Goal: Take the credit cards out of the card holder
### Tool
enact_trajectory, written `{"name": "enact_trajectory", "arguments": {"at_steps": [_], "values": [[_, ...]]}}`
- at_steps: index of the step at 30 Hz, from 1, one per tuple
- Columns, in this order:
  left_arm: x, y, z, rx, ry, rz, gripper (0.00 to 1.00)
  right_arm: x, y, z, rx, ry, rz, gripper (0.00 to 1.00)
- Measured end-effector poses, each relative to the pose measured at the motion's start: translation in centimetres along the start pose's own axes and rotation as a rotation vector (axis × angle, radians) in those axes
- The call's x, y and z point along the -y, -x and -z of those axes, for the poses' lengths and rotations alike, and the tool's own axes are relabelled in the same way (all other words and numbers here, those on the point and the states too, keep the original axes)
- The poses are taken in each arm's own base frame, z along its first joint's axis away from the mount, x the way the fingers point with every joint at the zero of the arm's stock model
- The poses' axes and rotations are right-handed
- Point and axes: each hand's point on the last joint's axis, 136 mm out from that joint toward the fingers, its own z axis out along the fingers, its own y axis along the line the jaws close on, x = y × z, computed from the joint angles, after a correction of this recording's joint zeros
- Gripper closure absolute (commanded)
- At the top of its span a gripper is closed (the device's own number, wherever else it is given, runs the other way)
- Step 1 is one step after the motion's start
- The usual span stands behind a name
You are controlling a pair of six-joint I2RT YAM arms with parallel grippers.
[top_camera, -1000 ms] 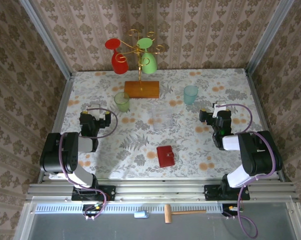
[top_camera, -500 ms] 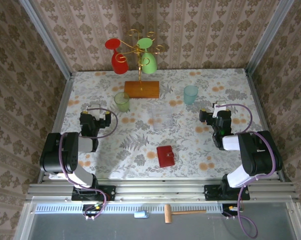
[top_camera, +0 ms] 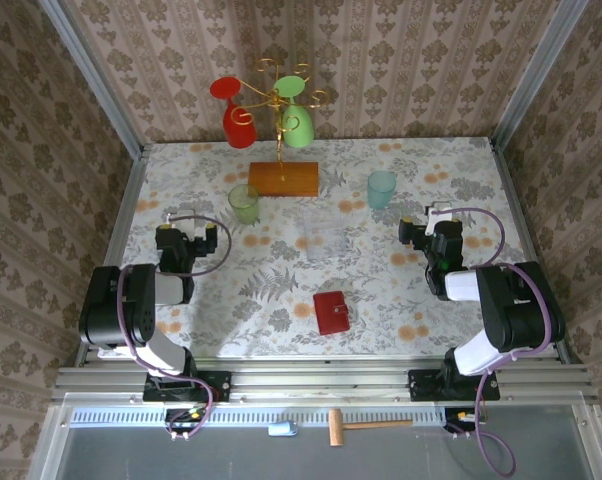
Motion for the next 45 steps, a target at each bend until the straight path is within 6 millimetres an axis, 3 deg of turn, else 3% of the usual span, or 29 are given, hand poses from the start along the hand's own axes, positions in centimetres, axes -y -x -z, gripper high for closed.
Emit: {"name": "enact_trajectory", "arguments": {"at_steps": [12, 14, 19, 25, 35, 39, 45], "values": [[-0.1, 0.1, 0.1, -0.003, 0.002, 0.005, 0.00, 0.0, -0.2, 0.2, -0.033, 0.000, 0.004, 0.00], [-0.1, 0.6, 0.4, 0.003, 0.005, 0.005, 0.00, 0.0, 0.3, 0.1, -0.059, -0.002, 0.008, 0.00], [-0.5, 2.4, 1.4, 0.036, 0.027, 0.005, 0.00, -0.2, 4.5, -0.3, -0.030, 0.000, 0.004, 0.00], [0.4, 3.6, 2.4, 0.019, 0.032, -0.016, 0.00, -0.1, 3.5, 0.2, -0.085, 0.000, -0.002, 0.00], [2.2, 8.7, 5.2, 0.025, 0.003, 0.006, 0.00, -1.0, 4.6, 3.8, -0.120, 0.054, -0.067, 0.00], [2.9, 9.3, 6.3, -0.014, -0.026, 0.074, 0.00, -2.5, 3.8, 5.2, -0.175, 0.101, -0.079, 0.00], [5.2, 8.5, 8.2, -0.119, -0.111, 0.180, 0.01, -5.6, 3.0, 7.2, -0.267, 0.173, -0.090, 0.03]]}}
